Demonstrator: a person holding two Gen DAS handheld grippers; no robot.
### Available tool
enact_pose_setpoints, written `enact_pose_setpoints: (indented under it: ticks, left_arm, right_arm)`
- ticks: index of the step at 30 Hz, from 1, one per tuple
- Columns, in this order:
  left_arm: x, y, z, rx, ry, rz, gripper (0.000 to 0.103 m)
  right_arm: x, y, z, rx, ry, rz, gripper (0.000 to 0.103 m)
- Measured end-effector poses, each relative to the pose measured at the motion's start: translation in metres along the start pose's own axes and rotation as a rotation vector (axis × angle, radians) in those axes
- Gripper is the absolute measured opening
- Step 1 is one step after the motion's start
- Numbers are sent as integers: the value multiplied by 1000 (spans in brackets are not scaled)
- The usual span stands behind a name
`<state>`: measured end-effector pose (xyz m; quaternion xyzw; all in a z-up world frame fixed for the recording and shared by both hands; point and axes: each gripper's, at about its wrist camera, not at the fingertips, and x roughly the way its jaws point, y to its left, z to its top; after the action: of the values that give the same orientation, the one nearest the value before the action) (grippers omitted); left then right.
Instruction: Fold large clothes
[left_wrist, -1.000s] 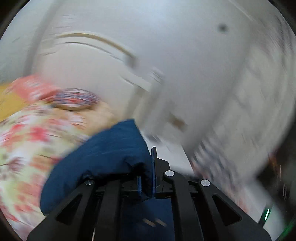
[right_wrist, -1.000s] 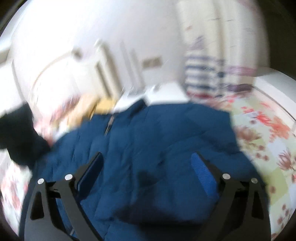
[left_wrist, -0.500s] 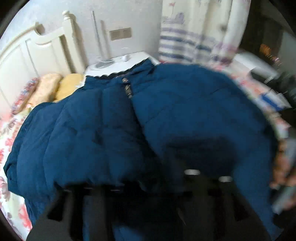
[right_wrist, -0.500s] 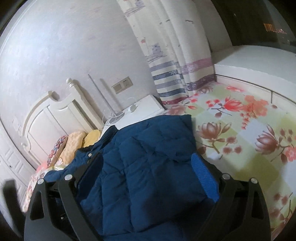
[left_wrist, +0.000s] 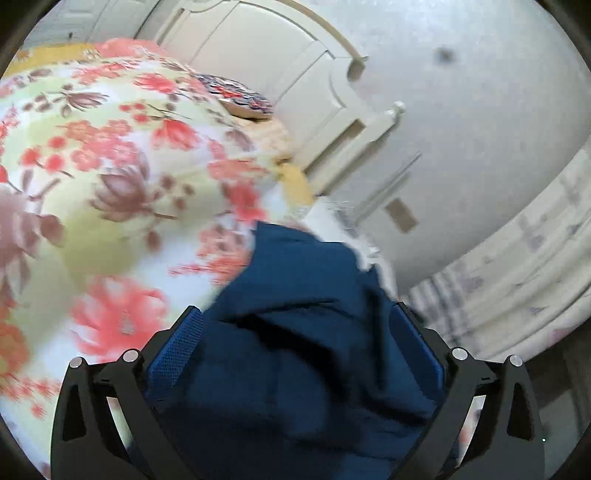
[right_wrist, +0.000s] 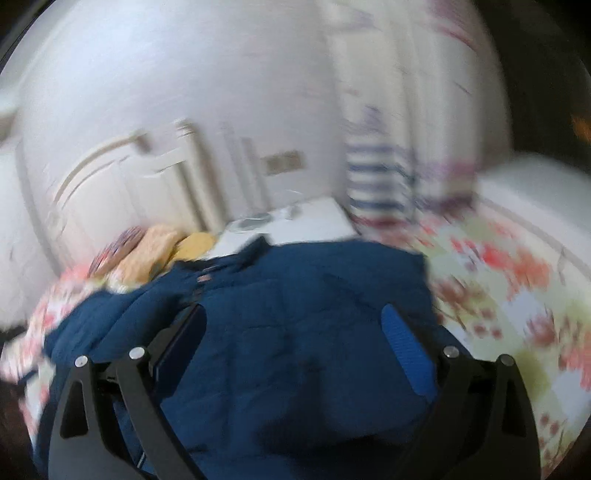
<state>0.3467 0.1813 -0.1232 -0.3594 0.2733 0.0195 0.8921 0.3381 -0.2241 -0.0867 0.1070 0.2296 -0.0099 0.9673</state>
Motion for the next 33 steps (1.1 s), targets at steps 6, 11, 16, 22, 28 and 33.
enact_pose_setpoints:
  ticks: [6,11,16,22,28,33]
  left_arm:
    - [-1,-1,-2,103,-9,57,96]
    - [-5,4,-2,91,-56,105,96]
    - [-7,0,-3,122,-66,123,96]
    - [-4,-4,-6,149,-71,125,97]
    - [1,-10,-8,179,-53,128,97]
    - [0,-21,-13,236,-67,142,97]
  right_arm:
    - [3,140,-26,-551,119,116,95]
    - [32,214,-49,-860,176,49,73]
    - [51,251,-53,-978,177,5,63]
    - [24,201,-2,-569,142,153,22]
    - [15,9,26,315,136,313,21]
    - [44,-68,-30,565,320,238,36]
